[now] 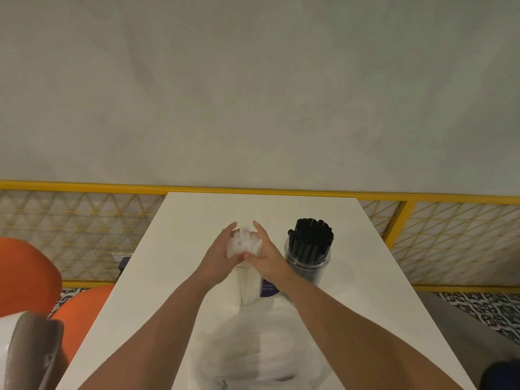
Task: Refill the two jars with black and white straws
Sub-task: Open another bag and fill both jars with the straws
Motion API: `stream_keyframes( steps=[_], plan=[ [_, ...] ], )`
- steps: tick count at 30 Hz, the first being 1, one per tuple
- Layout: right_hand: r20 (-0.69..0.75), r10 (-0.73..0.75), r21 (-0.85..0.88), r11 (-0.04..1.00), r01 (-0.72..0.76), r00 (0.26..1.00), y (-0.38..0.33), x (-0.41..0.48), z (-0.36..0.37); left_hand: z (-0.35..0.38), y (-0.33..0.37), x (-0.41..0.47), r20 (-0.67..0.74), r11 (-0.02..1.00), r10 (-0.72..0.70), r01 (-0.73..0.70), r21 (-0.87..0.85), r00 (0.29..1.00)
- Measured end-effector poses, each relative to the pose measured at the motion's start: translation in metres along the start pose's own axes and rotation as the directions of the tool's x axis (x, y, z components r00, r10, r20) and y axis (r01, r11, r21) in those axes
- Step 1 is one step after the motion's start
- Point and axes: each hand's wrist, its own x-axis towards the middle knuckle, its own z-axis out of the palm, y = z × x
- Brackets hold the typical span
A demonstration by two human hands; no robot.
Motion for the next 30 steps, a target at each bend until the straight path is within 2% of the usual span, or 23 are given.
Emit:
stream_keyframes(
  steps=[6,12,15,17,21,25,27,30],
  plan=[
    [-0.083,-0.105,0.063,0.992,0.110,0.991,-0.006,-0.002,-0.003,-0.002,0.010,0.000,-0.115,0.998,0.054,-0.056,-0.012,0.992],
    [-0.145,-0.219,-0.037,0.976,0.216,0.965,-0.034,-0.003,-0.020,-0.007,0.032,0.001,-0.136,0.993,0.113,-0.116,-0.015,0.984],
    [-0.220,-0.298,-0.158,0.950,0.268,0.929,-0.047,-0.006,-0.039,-0.001,0.052,0.002,-0.178,0.985,0.159,-0.167,-0.031,0.971],
    [-0.259,-0.313,-0.247,0.936,0.251,0.914,-0.052,-0.009,-0.058,0.008,0.067,0.001,-0.181,0.977,0.192,-0.206,-0.059,0.964],
    [-0.315,-0.231,-0.310,0.942,0.130,0.921,-0.044,-0.016,-0.099,0.040,0.087,-0.003,-0.036,0.975,0.183,-0.186,-0.125,0.982],
    [-0.332,-0.027,-0.060,0.998,0.007,0.943,-0.025,-0.029,-0.125,0.071,0.094,-0.007,0.143,0.994,0.057,-0.043,-0.098,0.988],
    [-0.293,0.045,0.062,0.998,-0.028,0.955,-0.013,-0.037,-0.132,0.082,0.094,-0.006,0.172,0.998,-0.003,0.012,-0.054,0.985],
    [-0.192,0.117,0.136,0.986,-0.092,0.974,0.008,-0.047,-0.136,0.091,0.087,-0.004,0.209,0.992,-0.112,0.122,-0.036,0.971]
  ],
)
